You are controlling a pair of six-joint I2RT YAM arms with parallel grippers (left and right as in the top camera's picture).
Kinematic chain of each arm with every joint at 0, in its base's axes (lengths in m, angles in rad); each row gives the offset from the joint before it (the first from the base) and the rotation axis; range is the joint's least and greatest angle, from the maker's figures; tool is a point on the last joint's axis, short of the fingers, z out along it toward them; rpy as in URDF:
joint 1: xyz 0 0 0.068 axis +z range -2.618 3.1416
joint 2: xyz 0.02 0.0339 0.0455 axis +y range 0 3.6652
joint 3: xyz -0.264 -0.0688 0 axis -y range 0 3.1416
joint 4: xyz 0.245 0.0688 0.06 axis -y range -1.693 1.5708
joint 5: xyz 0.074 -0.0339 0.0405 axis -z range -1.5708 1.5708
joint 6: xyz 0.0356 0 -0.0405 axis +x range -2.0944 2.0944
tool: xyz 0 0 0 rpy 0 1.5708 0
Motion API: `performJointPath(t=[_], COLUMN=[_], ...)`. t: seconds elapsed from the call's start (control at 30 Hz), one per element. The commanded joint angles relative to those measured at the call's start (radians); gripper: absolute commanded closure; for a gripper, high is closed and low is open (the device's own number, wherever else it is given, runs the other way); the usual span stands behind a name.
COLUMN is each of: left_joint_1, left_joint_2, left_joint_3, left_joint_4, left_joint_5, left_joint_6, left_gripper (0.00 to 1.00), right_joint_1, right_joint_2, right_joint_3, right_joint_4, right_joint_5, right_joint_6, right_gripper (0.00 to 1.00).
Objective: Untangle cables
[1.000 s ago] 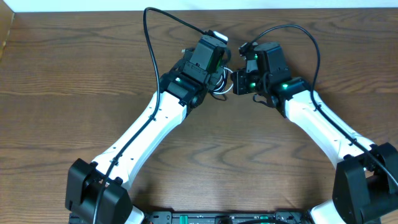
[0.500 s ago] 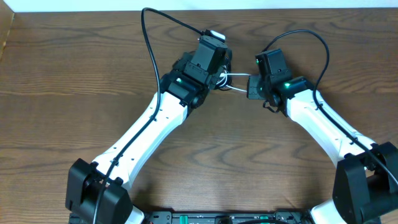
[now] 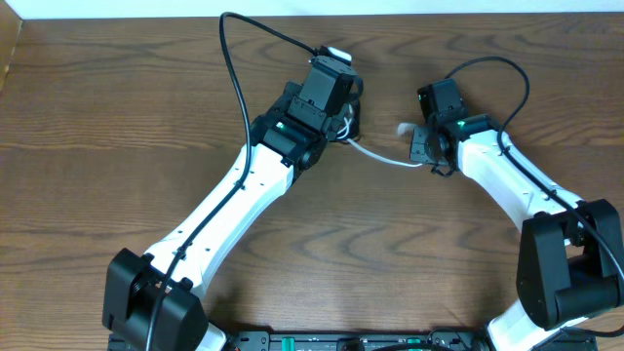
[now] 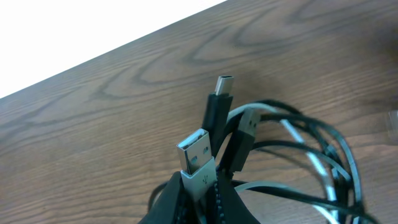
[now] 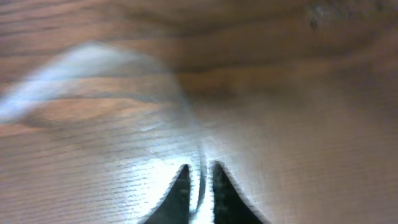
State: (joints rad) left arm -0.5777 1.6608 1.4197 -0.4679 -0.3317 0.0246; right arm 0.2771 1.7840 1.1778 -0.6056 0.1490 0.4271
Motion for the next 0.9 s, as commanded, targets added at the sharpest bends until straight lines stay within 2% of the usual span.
performJointPath(t=[0.0,0.07,0.17,0.67,0.87], left_joint_1=[0.006,0.006,0.006,0.006,0.006], left_joint_2=[0.000,0.000,0.000,0.000,0.000], left_joint_3=[0.011,0.011,0.011,0.011,0.011], left_joint_4=[0.000,0.000,-0.002,-0.029,-0.039], left_joint_5=[-0.035,-0.016,0.021,0.063,0.164], left_joint_6=[-0.035,-0.038,-0.043,-0.112,-0.154], left_gripper=[0.92,0.93,0.93,0.93,0.93], right_joint_1=[-0.005,-0.006,-0.012,-0.014,-0.014], right_joint_2=[0.006,0.003,-0.006,-0.019,-0.019], right_joint_3=[0.007,0.016,0.048,0.329,0.346], right_joint_4=[0.035,0.044,0.032,-0.068,-0.046], right_joint_5=[-0.090,-0.152,-0.232,-0.664,-0.825], right_joint_6=[-0.084,-0.121,-0.166,-0.362,-0.394], right_gripper=[0.74,0.58,0.50,0.50,0.58])
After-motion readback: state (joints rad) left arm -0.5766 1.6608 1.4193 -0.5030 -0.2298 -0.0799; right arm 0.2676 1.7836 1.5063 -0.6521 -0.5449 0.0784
